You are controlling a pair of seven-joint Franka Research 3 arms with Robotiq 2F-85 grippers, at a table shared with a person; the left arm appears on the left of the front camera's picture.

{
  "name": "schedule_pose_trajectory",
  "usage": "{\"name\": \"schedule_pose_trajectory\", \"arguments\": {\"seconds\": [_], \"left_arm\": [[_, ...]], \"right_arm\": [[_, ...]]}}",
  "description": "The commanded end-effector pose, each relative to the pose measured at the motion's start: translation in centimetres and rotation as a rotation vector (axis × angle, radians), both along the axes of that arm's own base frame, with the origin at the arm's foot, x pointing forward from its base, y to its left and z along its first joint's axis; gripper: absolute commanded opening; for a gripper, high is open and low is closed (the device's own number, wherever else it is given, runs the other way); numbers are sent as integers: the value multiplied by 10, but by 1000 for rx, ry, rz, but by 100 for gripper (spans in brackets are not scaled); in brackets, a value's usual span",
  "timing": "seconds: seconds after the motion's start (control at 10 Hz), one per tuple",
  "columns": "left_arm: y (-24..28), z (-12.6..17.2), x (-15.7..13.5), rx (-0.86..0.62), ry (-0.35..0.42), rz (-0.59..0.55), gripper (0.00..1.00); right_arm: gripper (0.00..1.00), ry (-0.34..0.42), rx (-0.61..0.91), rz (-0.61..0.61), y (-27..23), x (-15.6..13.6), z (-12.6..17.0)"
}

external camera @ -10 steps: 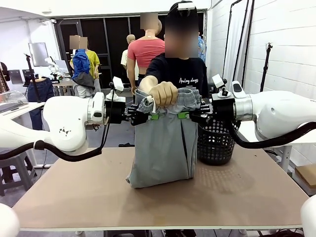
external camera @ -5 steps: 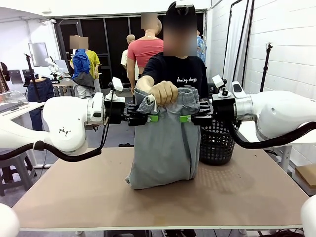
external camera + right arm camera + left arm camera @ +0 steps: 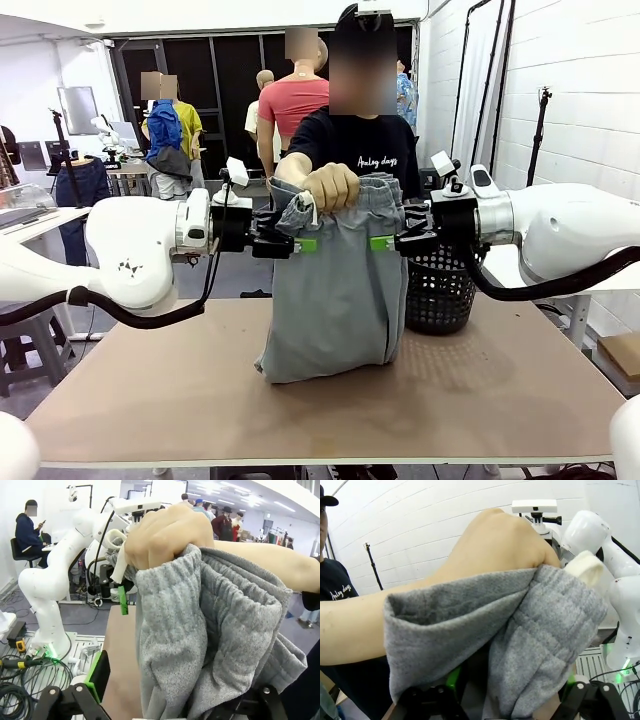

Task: Fold the training pants.
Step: Release the ends of the Training pants and then grab the overlapped ends.

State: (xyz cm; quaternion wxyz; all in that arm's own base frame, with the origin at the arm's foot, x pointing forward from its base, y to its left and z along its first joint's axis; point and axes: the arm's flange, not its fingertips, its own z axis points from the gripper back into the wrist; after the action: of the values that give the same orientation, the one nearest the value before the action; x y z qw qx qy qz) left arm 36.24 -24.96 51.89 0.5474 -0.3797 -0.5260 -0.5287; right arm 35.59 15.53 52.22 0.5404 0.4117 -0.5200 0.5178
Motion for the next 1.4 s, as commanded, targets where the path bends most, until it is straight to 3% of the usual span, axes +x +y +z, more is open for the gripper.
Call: {"name": "schedule_pose_trajectory", "arguments": {"seconds": [0.0, 0.4, 1.3], "left_arm": [[4, -1, -4, -6, 23, 14, 100], [19, -11, -15, -4, 22, 58, 100], [54, -29, -34, -9, 38, 211, 100]], "right_arm": [[100, 28, -20, -23, 2, 3, 3], [100, 44, -63, -40, -5, -1, -3], [100, -7, -32, -214, -26, -13, -12]]}}
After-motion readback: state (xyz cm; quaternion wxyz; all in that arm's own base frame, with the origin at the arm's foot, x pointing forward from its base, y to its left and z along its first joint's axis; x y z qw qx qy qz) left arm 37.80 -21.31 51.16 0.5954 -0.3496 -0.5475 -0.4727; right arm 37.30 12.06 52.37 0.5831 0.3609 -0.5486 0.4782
